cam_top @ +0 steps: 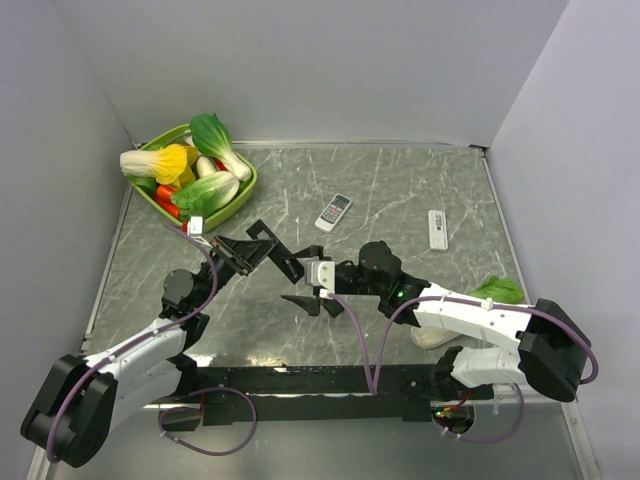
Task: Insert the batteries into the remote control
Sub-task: Load the battery into the remote control.
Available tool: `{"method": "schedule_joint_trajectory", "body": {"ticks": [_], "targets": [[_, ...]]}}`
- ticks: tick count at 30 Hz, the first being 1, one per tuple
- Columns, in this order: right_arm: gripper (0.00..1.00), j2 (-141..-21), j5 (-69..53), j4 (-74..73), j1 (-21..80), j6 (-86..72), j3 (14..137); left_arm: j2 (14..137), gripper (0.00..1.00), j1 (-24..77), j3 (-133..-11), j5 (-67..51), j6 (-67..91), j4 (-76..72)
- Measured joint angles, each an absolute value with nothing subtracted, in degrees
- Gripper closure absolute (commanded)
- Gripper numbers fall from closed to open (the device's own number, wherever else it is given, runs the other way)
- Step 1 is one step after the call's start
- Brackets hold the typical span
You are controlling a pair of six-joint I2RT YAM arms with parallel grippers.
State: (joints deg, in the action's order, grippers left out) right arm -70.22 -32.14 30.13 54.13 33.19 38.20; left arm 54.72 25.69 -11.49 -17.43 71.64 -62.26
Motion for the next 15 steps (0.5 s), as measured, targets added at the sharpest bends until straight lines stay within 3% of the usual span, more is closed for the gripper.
{"method": "schedule_joint_trajectory", "body": {"ticks": [15], "targets": [[0.11,-71.07,-33.43,28.95,54.83,32.51,38.65,54.26,0.98,25.74,-11.05,-16.91,72.99,-60.75]]}}
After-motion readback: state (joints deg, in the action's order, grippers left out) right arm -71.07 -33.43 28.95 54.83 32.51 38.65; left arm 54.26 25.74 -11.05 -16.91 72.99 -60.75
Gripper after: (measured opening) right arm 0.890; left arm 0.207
